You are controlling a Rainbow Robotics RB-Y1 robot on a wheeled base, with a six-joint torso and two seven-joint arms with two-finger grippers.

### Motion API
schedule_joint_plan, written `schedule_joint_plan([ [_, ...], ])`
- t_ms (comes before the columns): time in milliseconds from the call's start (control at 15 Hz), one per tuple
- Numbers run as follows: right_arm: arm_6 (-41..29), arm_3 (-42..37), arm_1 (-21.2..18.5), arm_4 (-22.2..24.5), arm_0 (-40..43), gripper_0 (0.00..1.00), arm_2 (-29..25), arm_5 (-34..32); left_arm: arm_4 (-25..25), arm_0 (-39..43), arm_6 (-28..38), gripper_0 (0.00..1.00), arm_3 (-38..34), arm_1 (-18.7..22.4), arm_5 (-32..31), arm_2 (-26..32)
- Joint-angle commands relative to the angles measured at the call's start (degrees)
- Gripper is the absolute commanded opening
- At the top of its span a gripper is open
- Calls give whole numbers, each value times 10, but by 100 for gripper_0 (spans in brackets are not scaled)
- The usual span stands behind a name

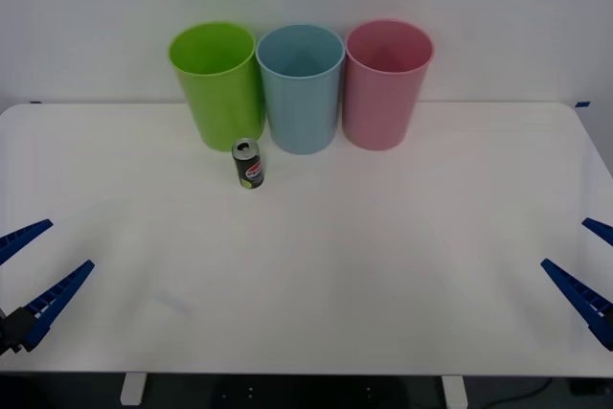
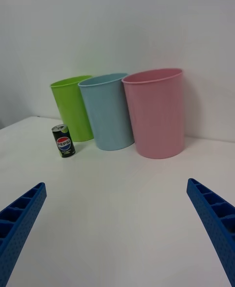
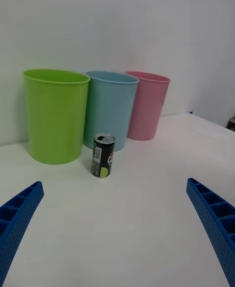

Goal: Grasp the object on the table and drop it into the matching bin: aluminum can to the light blue bin, PET bottle to the pink bin.

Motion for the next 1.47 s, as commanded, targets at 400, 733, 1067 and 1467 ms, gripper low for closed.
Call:
schedule_joint_plan([
  [400,0,0,0,0,0,100,0,0,0,3,-1,100,12,-20,-5,-1],
  [733,0,0,0,0,0,100,0,0,-2,14,-4,100,12,-20,6,-4],
  [1067,0,0,0,0,0,100,0,0,-3,26,-10,100,15,-19,42,-16],
  [1467,0,0,0,0,0,100,0,0,-75,-34,-13,100,32,-46,62,-35],
])
